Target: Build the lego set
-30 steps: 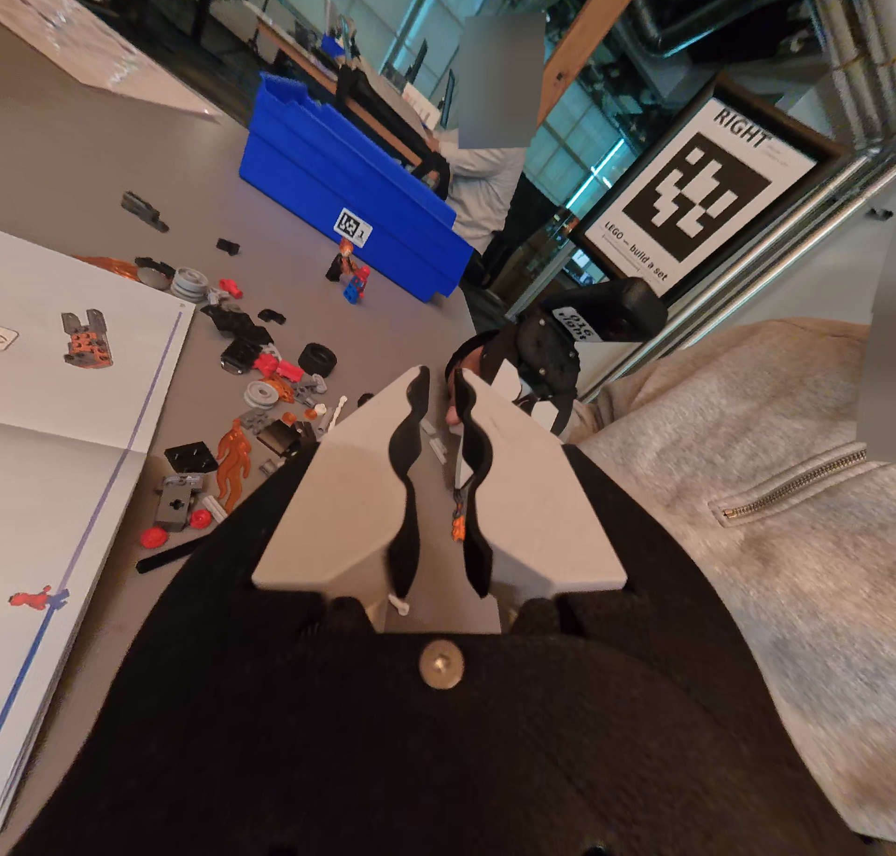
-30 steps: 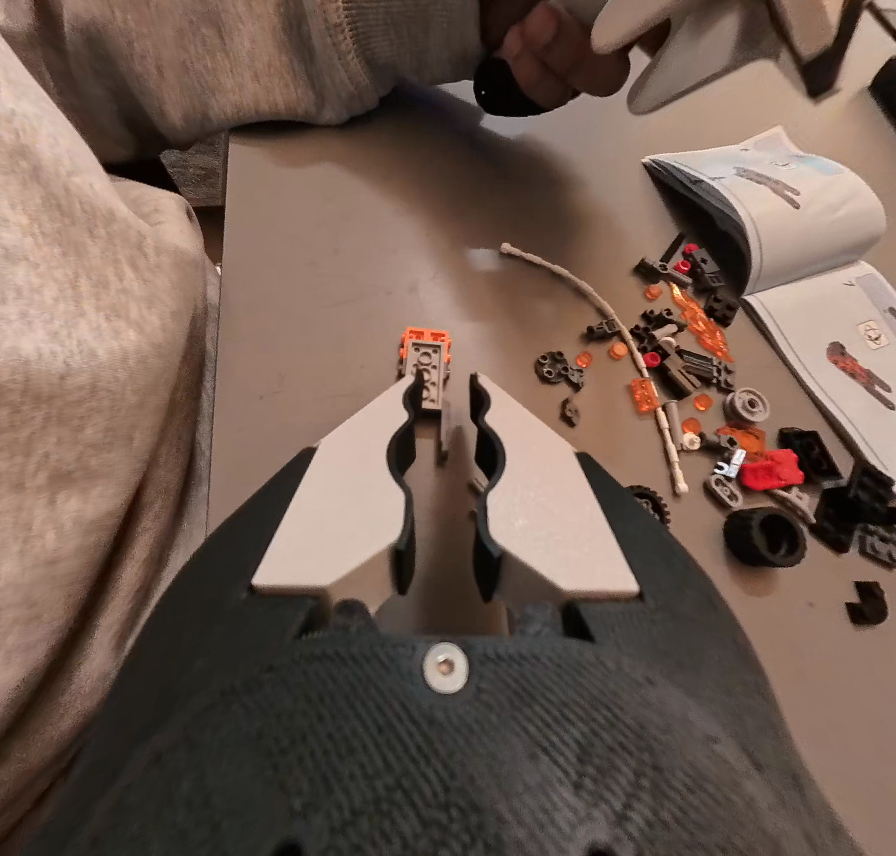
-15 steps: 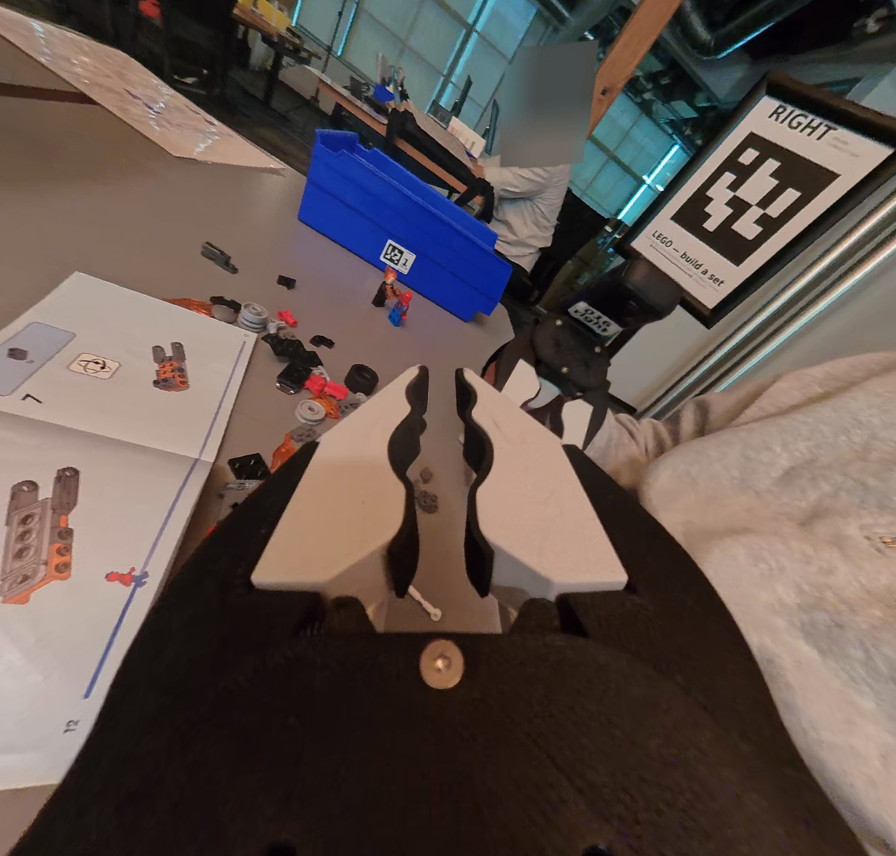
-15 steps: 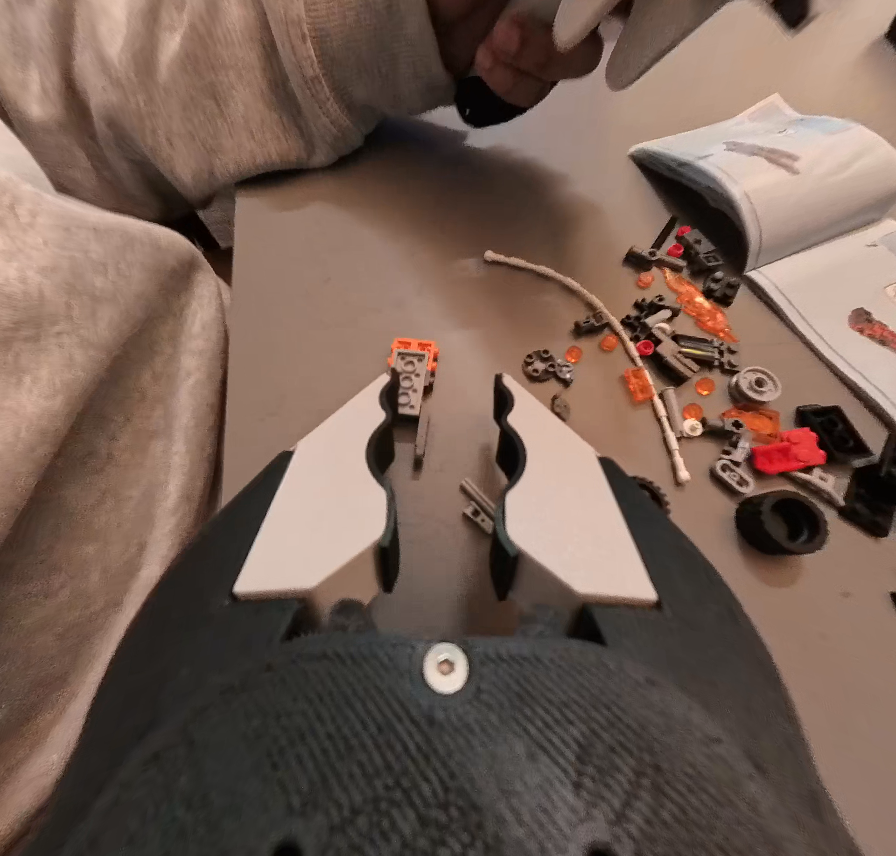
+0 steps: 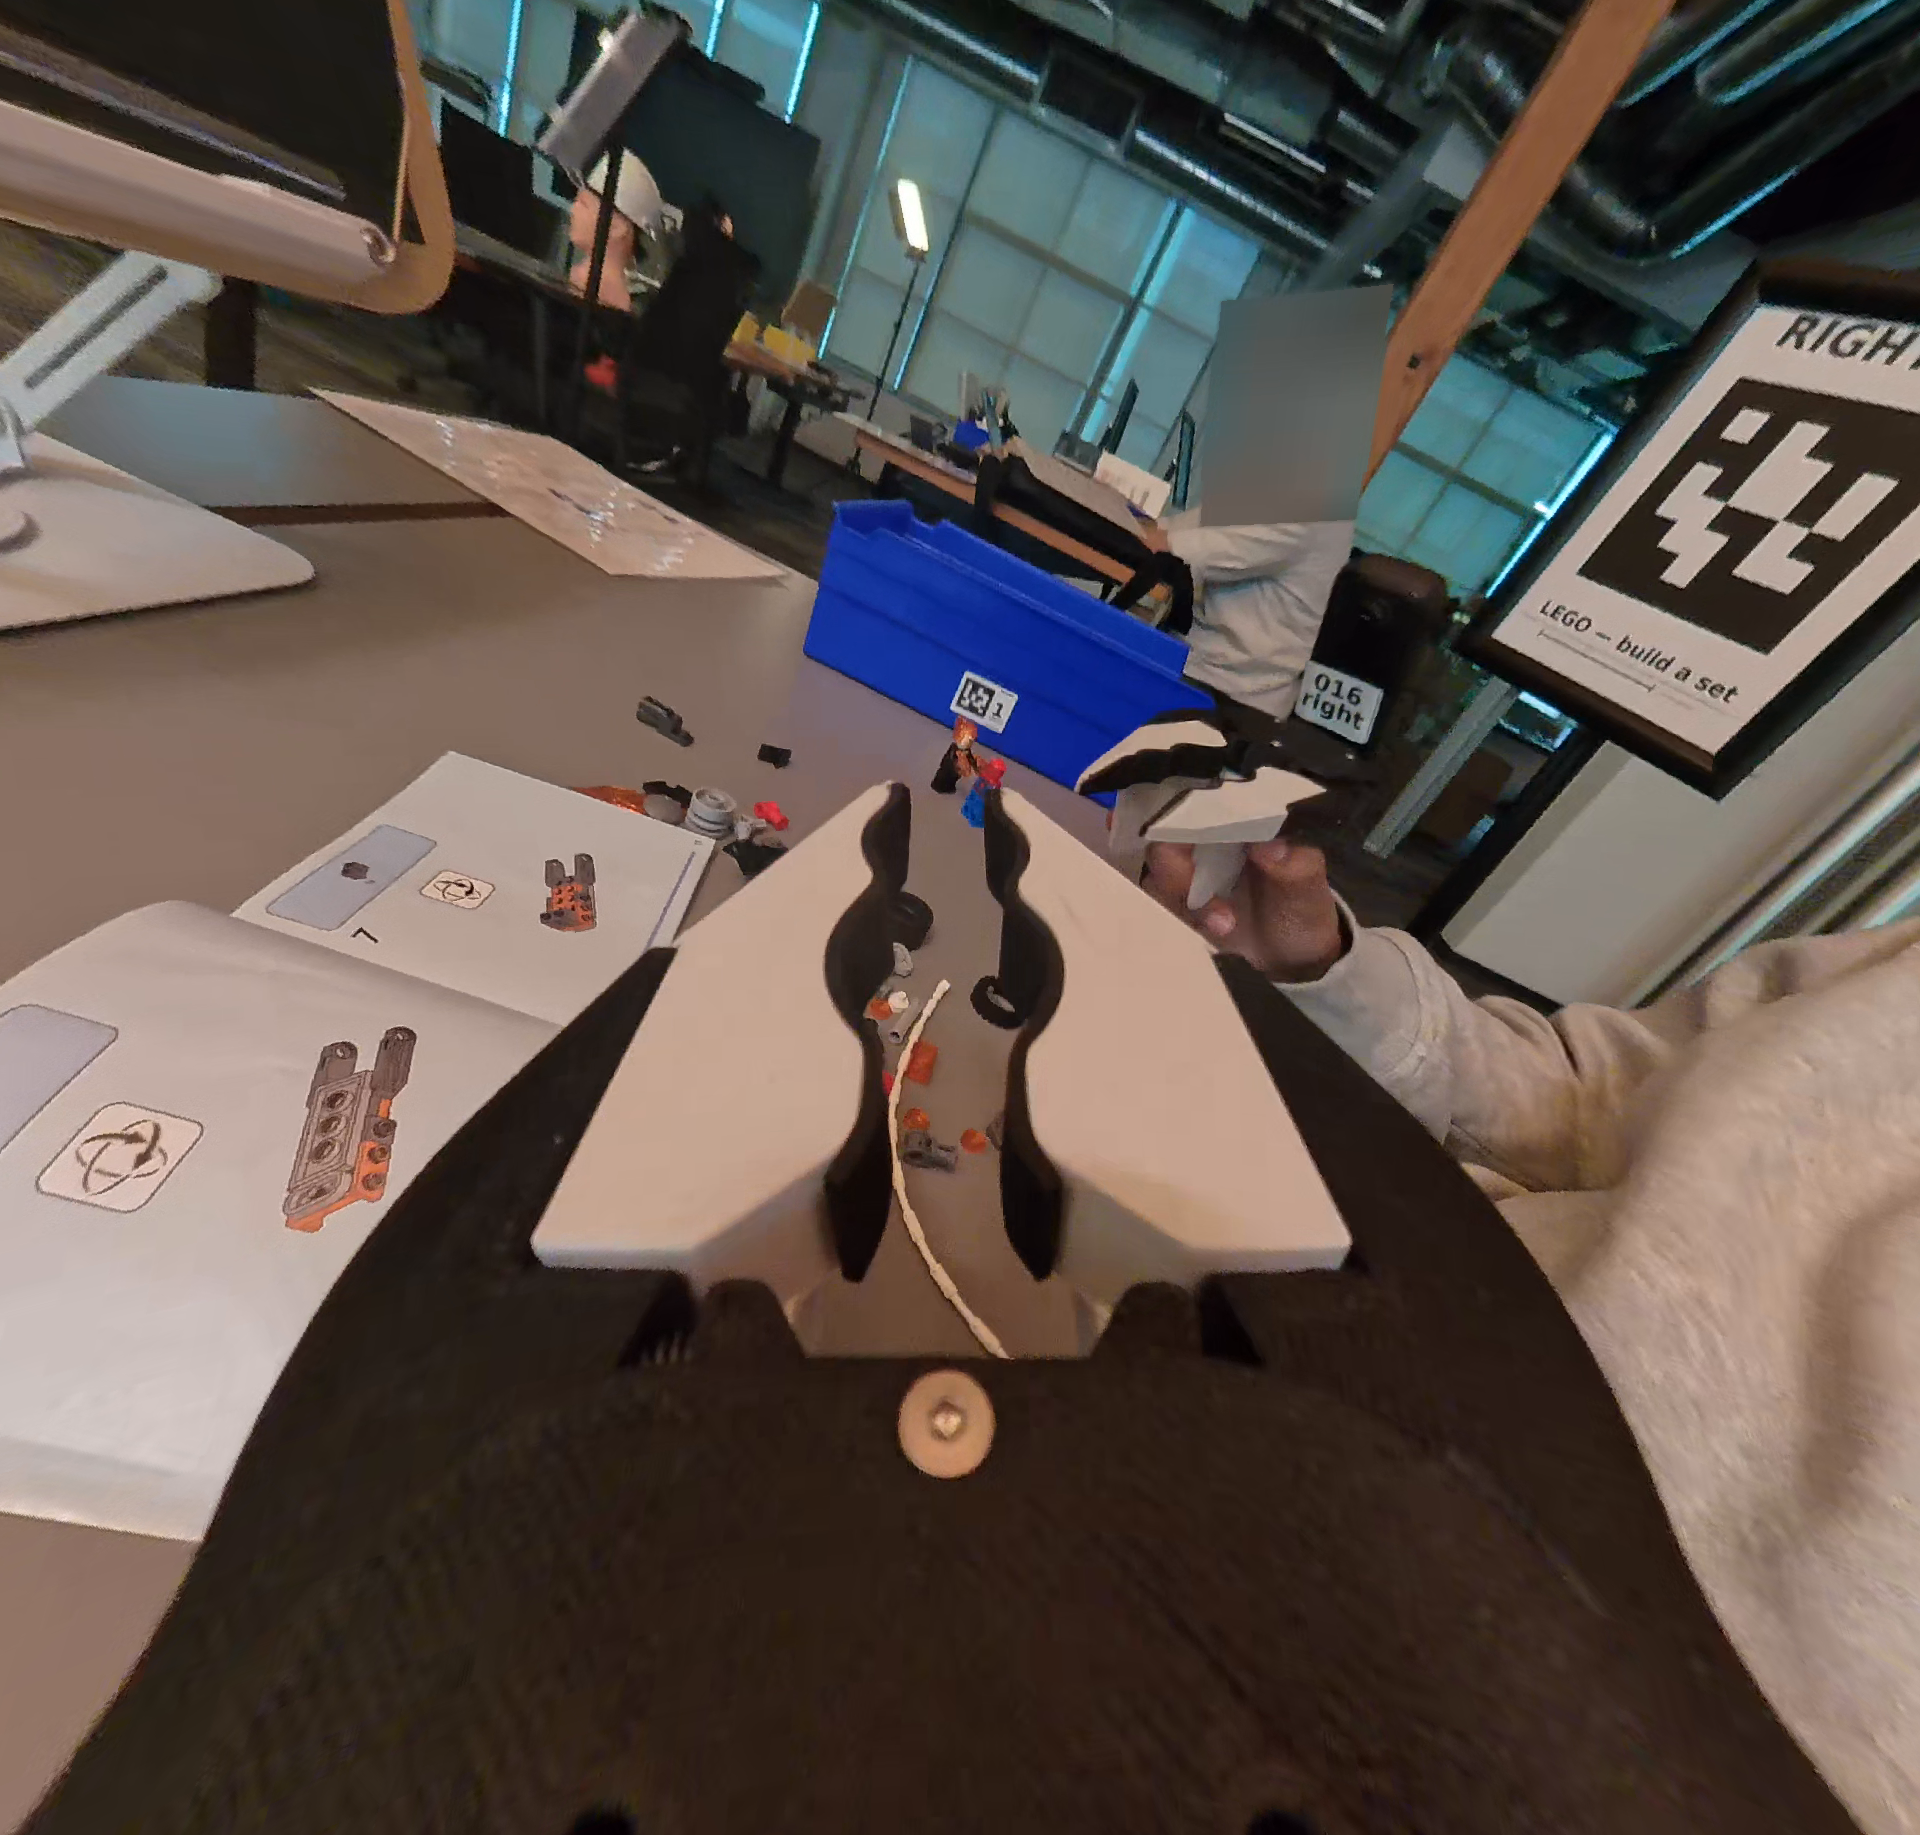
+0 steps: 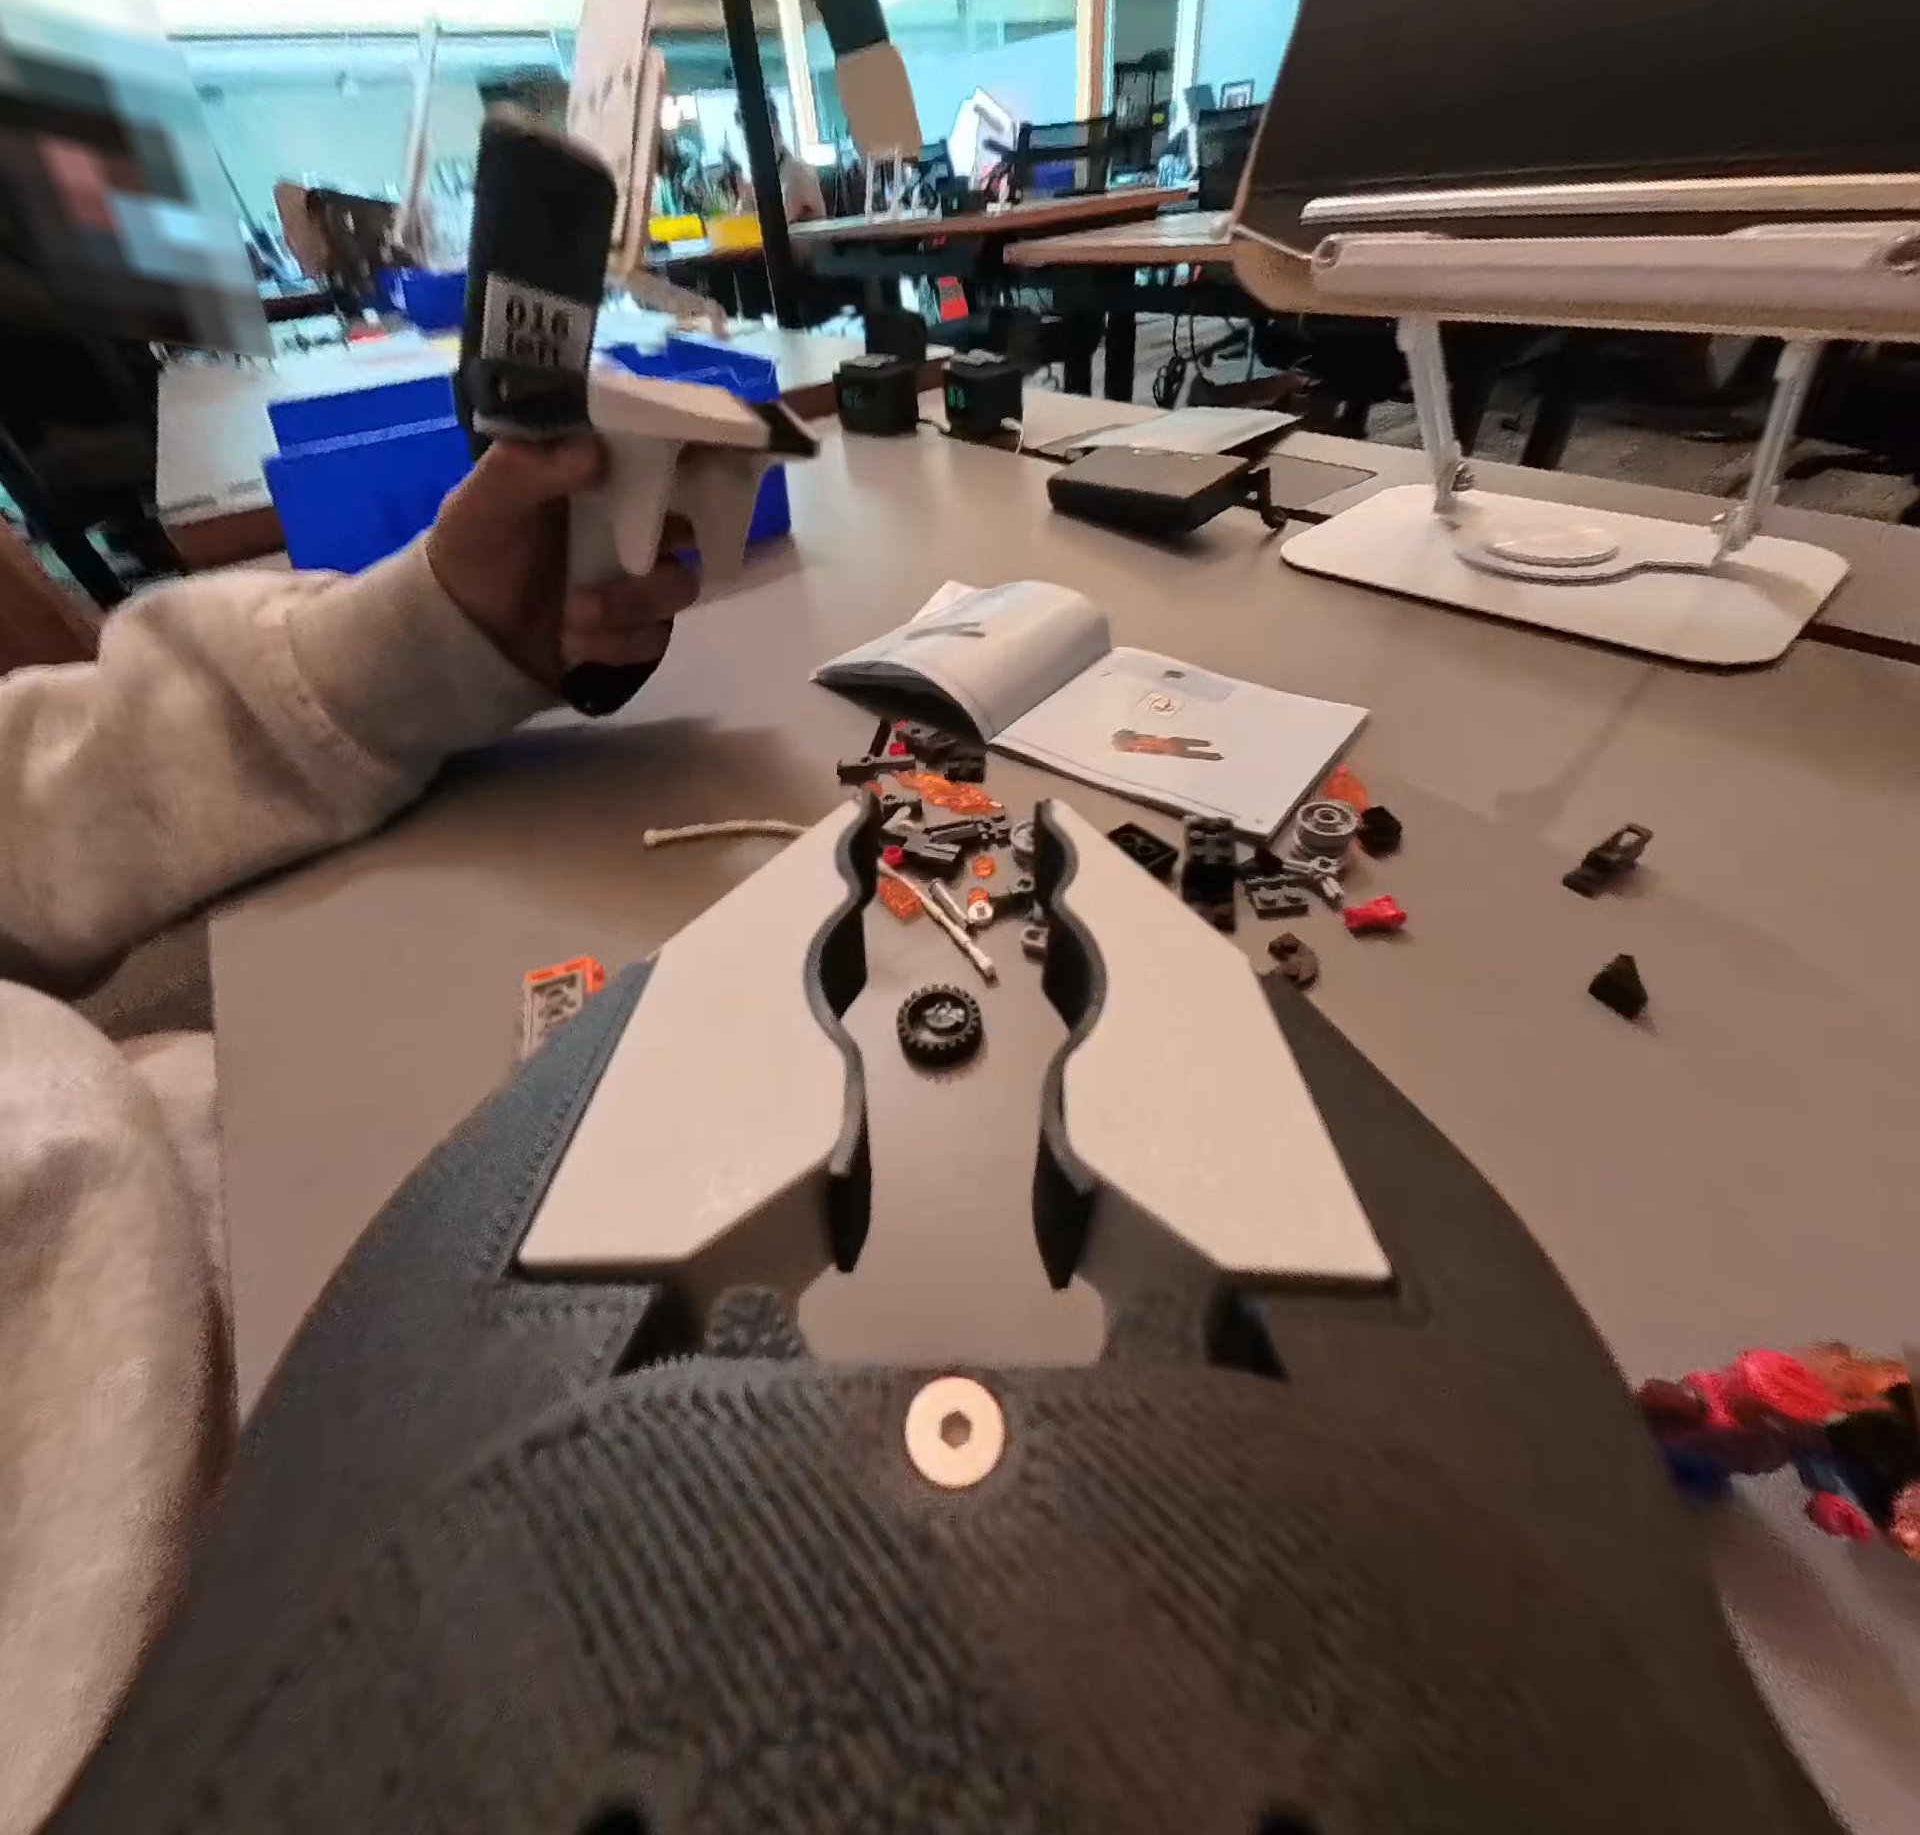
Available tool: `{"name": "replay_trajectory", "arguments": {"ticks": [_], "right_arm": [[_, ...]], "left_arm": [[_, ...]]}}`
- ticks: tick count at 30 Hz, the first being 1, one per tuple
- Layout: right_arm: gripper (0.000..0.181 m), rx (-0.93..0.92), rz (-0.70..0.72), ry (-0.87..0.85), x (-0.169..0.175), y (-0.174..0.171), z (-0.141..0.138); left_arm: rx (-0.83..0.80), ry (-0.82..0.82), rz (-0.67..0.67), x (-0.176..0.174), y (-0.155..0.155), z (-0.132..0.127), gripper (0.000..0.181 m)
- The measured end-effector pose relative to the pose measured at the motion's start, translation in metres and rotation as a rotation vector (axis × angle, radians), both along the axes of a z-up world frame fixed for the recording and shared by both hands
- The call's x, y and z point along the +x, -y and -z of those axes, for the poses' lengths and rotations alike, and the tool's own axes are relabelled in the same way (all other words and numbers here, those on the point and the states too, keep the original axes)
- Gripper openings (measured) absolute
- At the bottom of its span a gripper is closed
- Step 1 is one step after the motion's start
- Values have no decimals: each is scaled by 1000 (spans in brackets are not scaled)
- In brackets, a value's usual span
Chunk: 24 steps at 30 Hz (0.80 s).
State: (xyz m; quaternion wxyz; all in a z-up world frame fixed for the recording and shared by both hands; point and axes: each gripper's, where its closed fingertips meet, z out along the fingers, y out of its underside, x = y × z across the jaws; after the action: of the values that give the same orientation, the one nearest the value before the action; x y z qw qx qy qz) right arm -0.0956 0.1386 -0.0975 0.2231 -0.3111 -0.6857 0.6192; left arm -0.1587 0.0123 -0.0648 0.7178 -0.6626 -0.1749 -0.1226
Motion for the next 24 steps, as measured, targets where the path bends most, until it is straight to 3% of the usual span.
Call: {"name": "replay_trajectory", "arguments": {"ticks": [1, 9, 17, 24], "right_arm": [[28, -32, -2, 10, -1, -3, -2], [29, -80, 46, -3, -4, -15, -8], [27, -11, 62, -23, -5, -12, -3], [20, 5, 203, -53, -12, -33, -6]], "left_arm": [[10, 2, -6, 0, 2, -1, 12], [65, -30, 10, 12, 6, -18, 17], [-19, -73, 12, 17, -3, -8, 18], [-71, -84, -33, 14, -1, 2, 18]]}}
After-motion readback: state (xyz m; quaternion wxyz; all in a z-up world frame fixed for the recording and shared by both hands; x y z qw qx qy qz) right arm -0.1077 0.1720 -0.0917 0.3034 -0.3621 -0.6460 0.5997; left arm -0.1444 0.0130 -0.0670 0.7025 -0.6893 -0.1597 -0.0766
